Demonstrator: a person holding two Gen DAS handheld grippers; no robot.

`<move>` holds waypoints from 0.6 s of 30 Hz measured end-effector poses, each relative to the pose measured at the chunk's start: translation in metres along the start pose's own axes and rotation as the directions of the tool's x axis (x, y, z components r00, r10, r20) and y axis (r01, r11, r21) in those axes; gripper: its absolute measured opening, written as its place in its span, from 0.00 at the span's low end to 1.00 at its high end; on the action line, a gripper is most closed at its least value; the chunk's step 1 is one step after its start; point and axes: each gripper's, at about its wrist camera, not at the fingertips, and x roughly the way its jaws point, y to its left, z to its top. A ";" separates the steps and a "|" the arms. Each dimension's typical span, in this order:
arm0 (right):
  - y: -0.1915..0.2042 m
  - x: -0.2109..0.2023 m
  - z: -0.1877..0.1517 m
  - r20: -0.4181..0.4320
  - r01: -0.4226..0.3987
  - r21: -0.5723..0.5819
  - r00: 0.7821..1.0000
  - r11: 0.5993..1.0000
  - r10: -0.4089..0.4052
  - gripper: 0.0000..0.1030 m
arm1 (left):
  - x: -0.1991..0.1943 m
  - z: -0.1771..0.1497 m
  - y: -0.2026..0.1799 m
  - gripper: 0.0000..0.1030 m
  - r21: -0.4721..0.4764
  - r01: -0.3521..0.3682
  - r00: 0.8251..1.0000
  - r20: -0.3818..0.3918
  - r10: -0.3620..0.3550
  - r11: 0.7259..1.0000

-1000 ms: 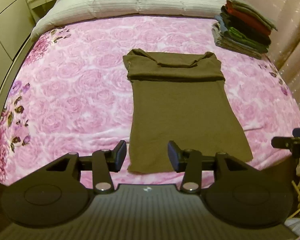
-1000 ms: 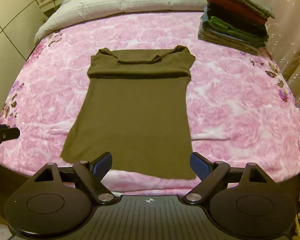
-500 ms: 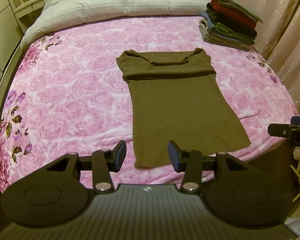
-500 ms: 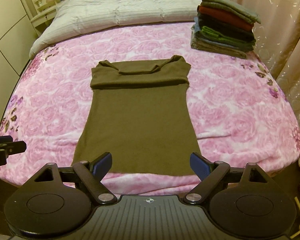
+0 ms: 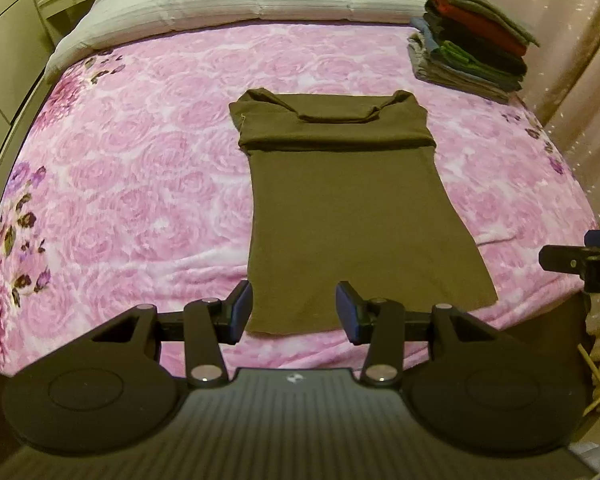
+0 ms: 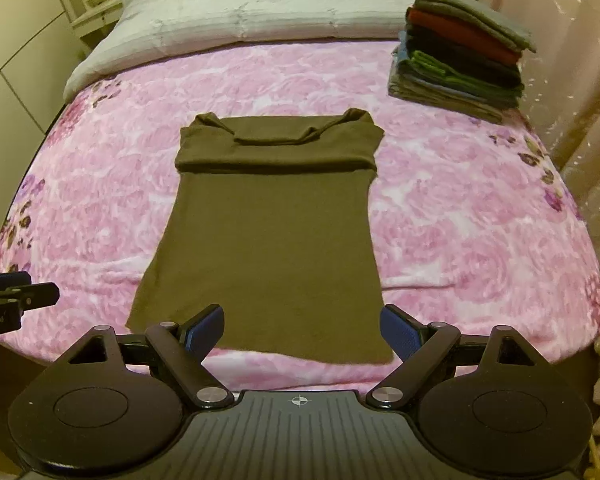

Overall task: Fold clothes
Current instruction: 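Move both grippers to the sweater hem and close them on it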

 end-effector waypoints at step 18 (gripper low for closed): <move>-0.158 0.136 -0.052 -0.031 -0.250 0.299 0.962 0.921 0.271 0.85 | 0.164 -0.053 0.086 0.36 -0.224 0.149 0.985 -0.054 -0.164 0.963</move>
